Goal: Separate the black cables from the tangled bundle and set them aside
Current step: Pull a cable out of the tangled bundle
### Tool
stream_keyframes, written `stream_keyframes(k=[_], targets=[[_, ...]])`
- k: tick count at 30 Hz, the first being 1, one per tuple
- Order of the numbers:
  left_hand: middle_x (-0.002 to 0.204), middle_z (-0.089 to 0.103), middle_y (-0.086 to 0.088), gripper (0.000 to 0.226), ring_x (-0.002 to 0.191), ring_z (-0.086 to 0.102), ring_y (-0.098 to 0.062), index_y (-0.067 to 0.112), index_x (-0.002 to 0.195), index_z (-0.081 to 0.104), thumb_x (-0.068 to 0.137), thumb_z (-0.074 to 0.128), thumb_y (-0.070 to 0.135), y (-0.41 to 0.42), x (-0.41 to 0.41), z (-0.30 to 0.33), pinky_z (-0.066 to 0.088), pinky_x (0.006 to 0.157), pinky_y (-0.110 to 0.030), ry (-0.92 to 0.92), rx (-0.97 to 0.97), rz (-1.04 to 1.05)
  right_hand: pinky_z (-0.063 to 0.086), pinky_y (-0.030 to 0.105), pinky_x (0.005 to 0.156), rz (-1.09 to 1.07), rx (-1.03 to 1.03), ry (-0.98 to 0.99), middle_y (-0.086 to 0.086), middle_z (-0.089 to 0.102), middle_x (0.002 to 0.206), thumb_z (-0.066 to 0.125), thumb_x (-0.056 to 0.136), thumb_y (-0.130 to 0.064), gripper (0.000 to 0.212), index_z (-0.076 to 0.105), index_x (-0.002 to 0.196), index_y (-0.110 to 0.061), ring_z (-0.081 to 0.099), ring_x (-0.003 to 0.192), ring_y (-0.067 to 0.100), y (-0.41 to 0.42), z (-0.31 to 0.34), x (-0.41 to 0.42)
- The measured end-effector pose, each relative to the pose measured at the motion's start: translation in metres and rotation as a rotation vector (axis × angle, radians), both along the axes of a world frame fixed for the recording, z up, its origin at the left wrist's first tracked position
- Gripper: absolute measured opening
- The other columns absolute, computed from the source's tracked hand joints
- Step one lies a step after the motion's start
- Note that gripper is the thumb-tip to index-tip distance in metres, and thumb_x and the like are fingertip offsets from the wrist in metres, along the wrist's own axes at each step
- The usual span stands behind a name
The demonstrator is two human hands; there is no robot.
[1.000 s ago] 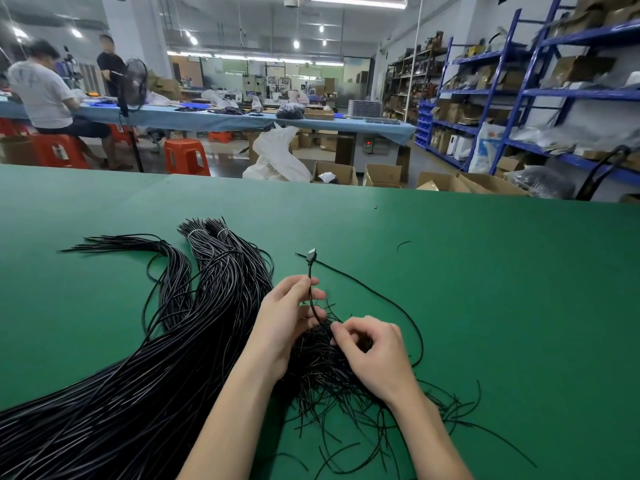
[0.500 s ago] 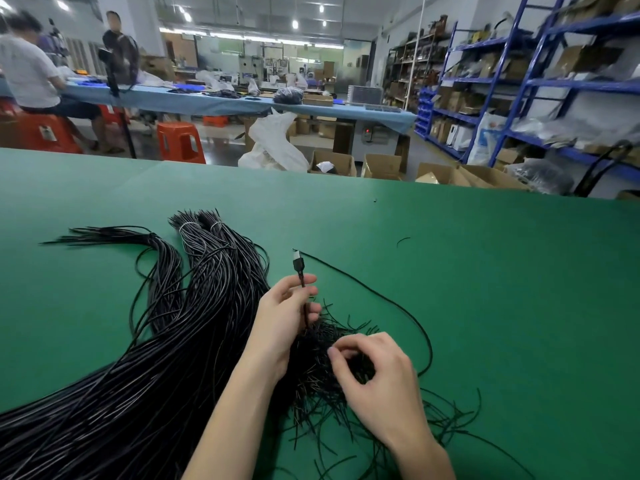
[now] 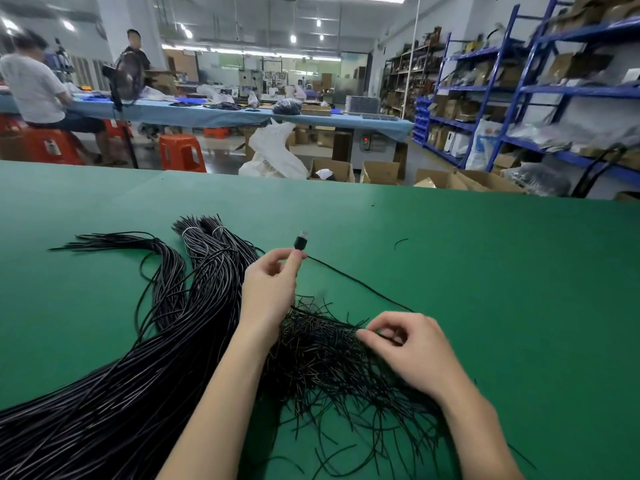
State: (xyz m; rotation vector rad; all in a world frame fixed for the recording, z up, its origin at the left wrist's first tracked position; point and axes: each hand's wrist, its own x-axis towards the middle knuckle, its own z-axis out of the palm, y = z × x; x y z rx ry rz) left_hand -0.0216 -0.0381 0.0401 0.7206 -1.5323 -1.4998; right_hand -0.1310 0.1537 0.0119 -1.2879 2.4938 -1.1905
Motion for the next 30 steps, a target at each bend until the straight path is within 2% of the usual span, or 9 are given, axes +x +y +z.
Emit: stream_keyframes(k=[3, 5, 8, 10, 15, 17, 19, 22, 30], targets=[[0.061, 0.064, 0.018, 0.011, 0.055, 0.055, -0.002, 0.028, 0.091, 0.08, 0.093, 0.07, 0.032, 0.004, 0.008, 0.001, 0.039, 0.051, -0.013, -0.323, -0.391, -0.034, 0.041, 0.023, 0.064, 0.024, -0.013, 0.019, -0.024, 0.067, 0.071, 0.072, 0.08, -0.061, 0.012, 0.071, 0.082, -0.05, 0.057, 0.069, -0.007, 0.005, 0.033, -0.015], [0.057, 0.06, 0.017, 0.014, 0.053, 0.051, -0.001, 0.029, 0.09, 0.079, 0.096, 0.067, 0.032, 0.014, 0.01, -0.003, 0.037, 0.052, -0.009, -0.357, -0.385, -0.162, 0.044, 0.024, 0.064, 0.034, -0.097, 0.036, -0.02, 0.068, 0.071, 0.072, 0.082, -0.059, 0.012, 0.073, 0.084, -0.048, 0.056, 0.065, -0.004, 0.003, 0.05, -0.018], [0.063, 0.043, 0.003, 0.021, 0.058, 0.049, -0.013, 0.019, 0.093, 0.073, 0.102, 0.057, 0.028, 0.032, 0.006, -0.004, 0.053, 0.063, -0.025, 0.053, 0.204, -0.441, 0.042, 0.025, 0.061, 0.058, -0.118, 0.026, -0.016, 0.064, 0.064, 0.071, 0.086, -0.054, 0.013, 0.075, 0.083, -0.042, 0.051, 0.058, 0.001, -0.003, 0.059, -0.021], [0.058, 0.037, 0.005, 0.022, 0.052, 0.049, -0.012, 0.018, 0.102, 0.07, 0.103, 0.053, 0.031, 0.037, 0.002, -0.001, 0.059, 0.067, -0.031, 0.256, 0.512, -0.475, 0.036, 0.026, 0.059, 0.115, -0.042, -0.016, -0.013, 0.054, 0.055, 0.069, 0.087, -0.054, 0.017, 0.076, 0.08, -0.04, 0.043, 0.053, 0.004, -0.006, 0.053, -0.02], [0.051, 0.035, 0.008, 0.019, 0.047, 0.047, -0.008, 0.019, 0.107, 0.061, 0.105, 0.049, 0.033, 0.029, 0.0, 0.002, 0.06, 0.061, -0.031, 0.498, 0.806, -0.354, 0.033, 0.03, 0.061, 0.275, 0.089, -0.186, 0.0, 0.052, 0.061, 0.069, 0.089, -0.056, 0.024, 0.079, 0.081, -0.036, 0.038, 0.058, 0.01, -0.009, 0.032, -0.014], [0.048, 0.028, 0.007, 0.02, 0.038, 0.027, -0.004, 0.017, 0.098, 0.058, 0.104, 0.05, 0.034, 0.023, 0.005, 0.006, 0.046, 0.042, -0.019, 0.649, 0.978, -0.45, 0.035, 0.033, 0.066, 0.331, 0.125, -0.234, 0.017, 0.064, 0.075, 0.068, 0.084, -0.063, 0.03, 0.08, 0.084, -0.036, 0.043, 0.066, 0.014, -0.012, 0.028, -0.012], [0.046, 0.024, 0.006, 0.028, 0.04, 0.012, -0.004, 0.012, 0.086, 0.055, 0.1, 0.053, 0.036, 0.019, 0.01, 0.009, 0.024, 0.031, -0.014, 0.685, 1.077, -0.577, 0.034, 0.033, 0.066, 0.324, 0.116, -0.26, 0.017, 0.064, 0.076, 0.067, 0.083, -0.065, 0.033, 0.08, 0.085, -0.035, 0.043, 0.067, 0.015, -0.014, 0.024, -0.011], [0.042, 0.024, 0.004, 0.026, 0.044, 0.006, -0.006, 0.013, 0.078, 0.056, 0.094, 0.054, 0.033, 0.019, 0.012, 0.01, 0.014, 0.033, -0.017, 0.664, 1.024, -0.633, 0.028, 0.03, 0.06, 0.294, 0.156, -0.262, -0.001, 0.046, 0.062, 0.069, 0.086, -0.062, 0.028, 0.08, 0.083, -0.037, 0.035, 0.06, 0.013, -0.013, 0.017, -0.014], [0.044, 0.011, 0.006, 0.044, 0.038, 0.009, -0.007, 0.018, 0.06, 0.058, 0.098, 0.048, 0.04, 0.03, 0.016, 0.014, 0.014, 0.035, -0.017, 0.677, 0.782, -0.705, 0.029, 0.029, 0.059, 0.215, 0.184, -0.234, -0.011, 0.04, 0.055, 0.062, 0.074, -0.08, 0.043, 0.08, 0.083, -0.042, 0.034, 0.056, 0.01, -0.016, 0.011, -0.012]])
